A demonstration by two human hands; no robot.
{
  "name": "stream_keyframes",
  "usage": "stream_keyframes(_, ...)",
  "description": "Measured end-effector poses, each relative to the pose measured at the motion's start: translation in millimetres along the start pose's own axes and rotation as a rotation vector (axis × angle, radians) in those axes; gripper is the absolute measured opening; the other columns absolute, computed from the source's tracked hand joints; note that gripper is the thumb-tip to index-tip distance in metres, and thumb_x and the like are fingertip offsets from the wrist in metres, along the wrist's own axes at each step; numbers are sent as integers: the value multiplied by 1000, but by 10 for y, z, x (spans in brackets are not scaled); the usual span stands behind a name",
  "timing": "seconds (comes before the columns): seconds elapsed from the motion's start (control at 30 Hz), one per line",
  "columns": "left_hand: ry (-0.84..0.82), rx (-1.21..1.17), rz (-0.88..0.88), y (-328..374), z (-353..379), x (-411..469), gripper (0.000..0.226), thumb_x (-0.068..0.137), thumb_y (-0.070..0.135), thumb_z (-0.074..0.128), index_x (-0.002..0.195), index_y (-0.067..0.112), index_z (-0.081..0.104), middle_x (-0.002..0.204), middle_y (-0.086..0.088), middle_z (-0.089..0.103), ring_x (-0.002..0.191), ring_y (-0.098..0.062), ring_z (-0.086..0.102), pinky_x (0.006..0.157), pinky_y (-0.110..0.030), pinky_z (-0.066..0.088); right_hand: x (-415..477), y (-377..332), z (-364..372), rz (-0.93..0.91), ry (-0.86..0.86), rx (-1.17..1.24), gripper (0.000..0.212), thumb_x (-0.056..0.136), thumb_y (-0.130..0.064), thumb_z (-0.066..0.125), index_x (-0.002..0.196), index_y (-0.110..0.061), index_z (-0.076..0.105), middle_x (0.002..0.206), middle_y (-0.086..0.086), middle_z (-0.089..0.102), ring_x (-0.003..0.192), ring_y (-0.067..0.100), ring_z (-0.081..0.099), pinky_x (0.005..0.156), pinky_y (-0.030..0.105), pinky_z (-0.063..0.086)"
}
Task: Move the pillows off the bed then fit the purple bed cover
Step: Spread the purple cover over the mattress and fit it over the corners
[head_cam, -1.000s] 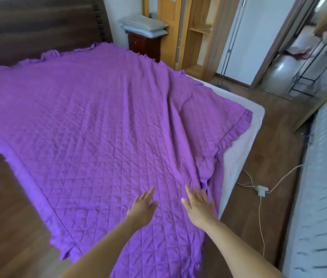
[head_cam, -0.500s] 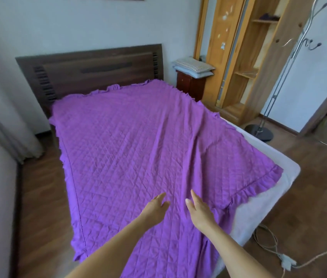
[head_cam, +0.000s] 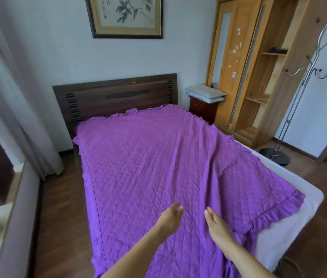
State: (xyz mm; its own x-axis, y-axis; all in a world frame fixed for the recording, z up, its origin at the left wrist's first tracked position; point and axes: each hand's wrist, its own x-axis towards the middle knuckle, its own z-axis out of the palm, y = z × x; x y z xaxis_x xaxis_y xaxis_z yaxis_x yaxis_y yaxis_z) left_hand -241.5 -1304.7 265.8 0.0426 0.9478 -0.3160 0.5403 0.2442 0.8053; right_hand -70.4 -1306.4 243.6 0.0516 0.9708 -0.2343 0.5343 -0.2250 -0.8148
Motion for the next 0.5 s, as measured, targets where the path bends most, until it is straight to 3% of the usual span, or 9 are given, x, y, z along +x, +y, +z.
stream_keyframes(0.2, 43, -28, 48, 67, 5, -4, 47, 99, 38, 36, 141, 15, 38, 137, -9, 50, 129, -19, 45, 100, -22, 34, 58, -105, -4, -15, -38, -22, 51, 101, -34, 34, 144, -8, 33, 150, 7, 36, 138, 19, 33, 110, 25, 23)
stream_keyframes(0.4, 76, -53, 25, 332, 457, 406, 45, 99, 33, 38, 139, 12, 41, 137, -10, 50, 128, -21, 46, 102, -26, 34, 415, 119, -513, -5, -62, -39, 52, 101, -36, 32, 146, -9, 30, 151, 7, 34, 139, 20, 31, 111, 26, 23)
stream_keyframes(0.5, 71, -81, -11, 586, 865, 696, 43, 99, 33, 38, 137, 13, 43, 130, -8, 53, 119, -23, 52, 96, -29, 40, 677, 345, -933, 0, -69, -35, 52, 101, -37, 31, 146, -10, 30, 151, 6, 34, 140, 19, 31, 111, 26, 22)
